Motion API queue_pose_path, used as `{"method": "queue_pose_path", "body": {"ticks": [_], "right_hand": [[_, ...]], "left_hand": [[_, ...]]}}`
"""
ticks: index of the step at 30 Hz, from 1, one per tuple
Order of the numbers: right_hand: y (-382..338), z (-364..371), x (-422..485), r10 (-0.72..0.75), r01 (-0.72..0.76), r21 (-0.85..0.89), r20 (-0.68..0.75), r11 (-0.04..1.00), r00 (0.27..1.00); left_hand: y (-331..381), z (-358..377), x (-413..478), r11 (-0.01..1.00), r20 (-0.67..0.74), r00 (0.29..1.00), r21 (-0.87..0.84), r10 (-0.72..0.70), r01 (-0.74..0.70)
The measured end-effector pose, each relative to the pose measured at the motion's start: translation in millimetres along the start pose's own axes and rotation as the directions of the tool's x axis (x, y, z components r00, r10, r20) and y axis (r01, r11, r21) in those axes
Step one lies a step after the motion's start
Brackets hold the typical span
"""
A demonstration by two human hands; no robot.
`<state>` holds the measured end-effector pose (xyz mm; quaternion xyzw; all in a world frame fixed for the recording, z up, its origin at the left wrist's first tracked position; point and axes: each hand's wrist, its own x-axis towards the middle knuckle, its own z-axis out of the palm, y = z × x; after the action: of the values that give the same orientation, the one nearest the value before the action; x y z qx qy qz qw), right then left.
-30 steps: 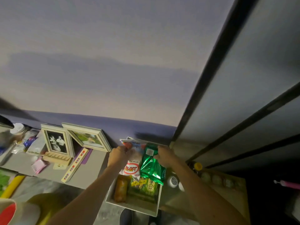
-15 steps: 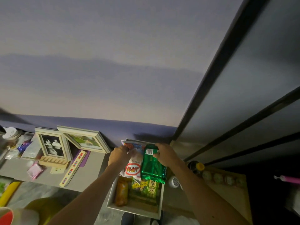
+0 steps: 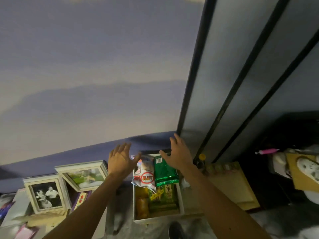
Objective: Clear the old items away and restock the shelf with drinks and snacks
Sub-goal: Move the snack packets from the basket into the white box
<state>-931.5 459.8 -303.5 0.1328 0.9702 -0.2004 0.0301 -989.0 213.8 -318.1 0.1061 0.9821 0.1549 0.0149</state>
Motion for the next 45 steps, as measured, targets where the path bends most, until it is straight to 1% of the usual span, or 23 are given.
{"method": "queue_pose_path", "body": {"ticks": [2,4,6,10,13,18,21,27,30,35,37,39,45], "right_hand": [[-8.1,-16.2,-22.7,0.07,-0.068,0.022,-0.118,0.997,0.991],[-12.1,-31.6,-49.3,0.131,-0.125,0.04,-0.206,0.991,0.97],[-11.0,-47.1,-76.4,0.197,-0.191,0.047,-0.25,0.98,0.948],[9.0,-78.3,-134.8,0.329,-0.327,0.061,-0.321,0.943,0.888],[36.6,-101.9,-183.6,0.418,-0.418,0.087,-0.382,0.904,0.824],[91.4,-141.2,-275.3,0.522,-0.539,0.114,-0.48,0.834,0.705],[131.4,-158.7,-337.1,0.584,-0.613,0.141,-0.525,0.777,0.619],[221.1,-173.6,-469.7,0.733,-0.751,0.254,-0.542,0.609,0.411],[263.3,-174.0,-532.1,0.78,-0.793,0.294,-0.533,0.533,0.327],[325.5,-168.2,-610.5,0.851,-0.846,0.35,-0.483,0.402,0.205],[348.6,-157.5,-630.8,0.883,-0.871,0.355,-0.44,0.34,0.165],[368.7,-149.0,-644.2,0.903,-0.882,0.363,-0.407,0.301,0.14],[453.9,-128.0,-648.5,0.933,-0.915,0.337,-0.347,0.221,0.098]], "left_hand": [[2.4,-16.2,-6.8,0.998,-0.026,0.998,0.038,0.059,-0.058],[11.2,-31.4,-16.0,0.995,-0.042,0.995,0.049,0.091,-0.089],[24.8,-43.9,-24.2,0.992,-0.068,0.99,0.044,0.125,-0.122],[63.0,-58.2,-40.0,0.976,-0.063,0.974,0.011,0.218,-0.218],[105.8,-66.7,-60.9,0.954,-0.047,0.954,-0.028,0.296,-0.297],[196.1,-69.3,-112.7,0.893,-0.067,0.895,-0.063,0.441,-0.445],[258.5,-61.5,-155.7,0.857,-0.046,0.862,-0.093,0.505,-0.507],[380.0,-29.6,-262.9,0.737,0.031,0.747,-0.195,0.664,-0.647],[432.6,-4.1,-312.8,0.71,0.051,0.716,-0.199,0.696,-0.676],[500.9,43.4,-378.4,0.63,0.025,0.637,-0.177,0.771,-0.756],[520.8,62.6,-399.4,0.614,0.07,0.613,-0.179,0.787,-0.769],[540.6,79.3,-415.0,0.605,0.114,0.594,-0.177,0.796,-0.777],[606.6,150.7,-424.2,0.566,0.208,0.533,-0.155,0.82,-0.81]]}}
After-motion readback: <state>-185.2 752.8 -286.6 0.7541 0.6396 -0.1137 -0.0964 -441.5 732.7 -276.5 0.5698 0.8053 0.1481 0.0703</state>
